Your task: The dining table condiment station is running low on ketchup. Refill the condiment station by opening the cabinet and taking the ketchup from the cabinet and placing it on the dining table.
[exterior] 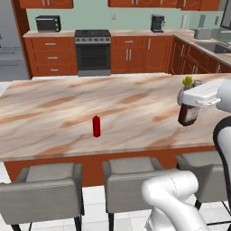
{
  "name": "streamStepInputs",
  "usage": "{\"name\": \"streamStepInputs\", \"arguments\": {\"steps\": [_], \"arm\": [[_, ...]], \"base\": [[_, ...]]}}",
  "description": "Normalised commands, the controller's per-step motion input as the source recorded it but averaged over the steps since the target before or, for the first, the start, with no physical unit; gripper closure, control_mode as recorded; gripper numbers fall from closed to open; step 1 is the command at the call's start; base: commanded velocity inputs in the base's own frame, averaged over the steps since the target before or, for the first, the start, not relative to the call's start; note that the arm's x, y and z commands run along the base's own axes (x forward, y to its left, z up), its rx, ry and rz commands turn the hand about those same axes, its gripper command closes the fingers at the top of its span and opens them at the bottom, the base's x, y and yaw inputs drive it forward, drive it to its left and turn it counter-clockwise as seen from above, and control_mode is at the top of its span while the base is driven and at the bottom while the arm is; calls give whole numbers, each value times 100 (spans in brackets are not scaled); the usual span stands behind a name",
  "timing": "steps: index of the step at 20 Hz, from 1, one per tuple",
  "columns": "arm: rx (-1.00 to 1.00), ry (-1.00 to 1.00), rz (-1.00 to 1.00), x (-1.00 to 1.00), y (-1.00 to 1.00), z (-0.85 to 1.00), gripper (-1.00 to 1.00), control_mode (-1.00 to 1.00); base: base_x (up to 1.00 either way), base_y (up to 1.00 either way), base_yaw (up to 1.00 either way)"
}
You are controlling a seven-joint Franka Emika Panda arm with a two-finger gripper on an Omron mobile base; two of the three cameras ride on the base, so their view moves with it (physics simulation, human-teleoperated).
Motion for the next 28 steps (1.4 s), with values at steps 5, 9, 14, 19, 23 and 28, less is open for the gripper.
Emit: {"name": "streamStepInputs", "arguments": {"steps": [5,9,14,19,23,28], "arm": [[0,0,33,96,-19,-61,100,-100],[0,0,29,82,-2,-73,100,-100],[0,-1,27,78,-1,-69,100,-100],[-1,0,27,78,0,-72,100,-100],[-4,0,23,74,0,-71,100,-100],[-3,0,15,71,0,-47,100,-100]], "base": [[0,0,0],[0,0,0],[0,0,0],[0,0,0],[0,0,0],[0,0,0]]}}
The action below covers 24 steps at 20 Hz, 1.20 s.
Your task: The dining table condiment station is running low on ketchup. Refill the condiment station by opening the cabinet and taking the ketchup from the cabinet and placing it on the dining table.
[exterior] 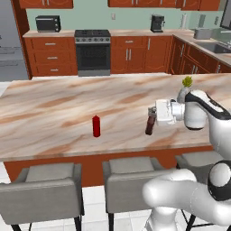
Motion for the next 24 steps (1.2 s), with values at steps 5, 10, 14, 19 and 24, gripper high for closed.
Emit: {"name": "streamStepInputs", "arguments": {"steps": [5,10,14,19,24], "arm": [[-5,0,3,61,0,-36,100,-100],[-3,1,0,58,0,-35,100,-100],[-3,1,0,54,0,-36,100,-100],[-2,0,0,22,0,-34,100,-100],[0,0,0,19,0,-31,100,-100]], "base": [[0,0,0],[0,0,0],[0,0,0],[0,0,0],[0,0,0]]}}
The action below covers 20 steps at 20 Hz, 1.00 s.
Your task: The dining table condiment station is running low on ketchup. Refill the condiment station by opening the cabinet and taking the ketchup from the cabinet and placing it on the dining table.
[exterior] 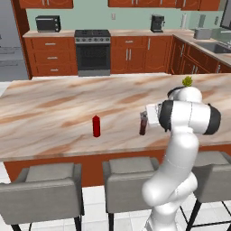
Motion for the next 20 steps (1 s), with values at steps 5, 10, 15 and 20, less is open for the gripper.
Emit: {"name": "streamStepInputs", "arguments": {"steps": [5,10,15,20], "arm": [[0,0,0,13,0,-31,100,-100],[-1,0,0,23,3,-39,100,-100],[-1,0,0,31,10,-34,100,-100],[-6,0,0,15,15,-32,100,-100]], "base": [[0,0,0],[0,0,0],[0,0,0],[0,0,0]]}}
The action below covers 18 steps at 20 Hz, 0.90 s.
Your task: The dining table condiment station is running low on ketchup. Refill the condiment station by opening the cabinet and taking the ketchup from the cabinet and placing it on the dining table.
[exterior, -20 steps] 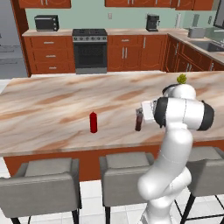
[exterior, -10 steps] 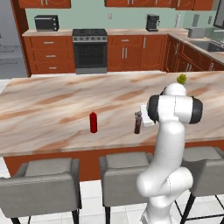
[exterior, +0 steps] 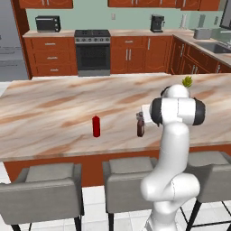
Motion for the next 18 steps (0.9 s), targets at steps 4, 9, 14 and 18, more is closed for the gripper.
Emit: {"name": "streamStepInputs", "arguments": {"steps": [4,9,14,18], "arm": [[-7,-8,0,-41,0,-26,-100,-100],[-1,0,0,-9,0,-1,-100,-100],[0,1,0,0,0,9,-100,-100],[0,0,0,-17,-2,37,-100,-100]], "base": [[0,0,0],[0,0,0],[0,0,0],[0,0,0]]}}
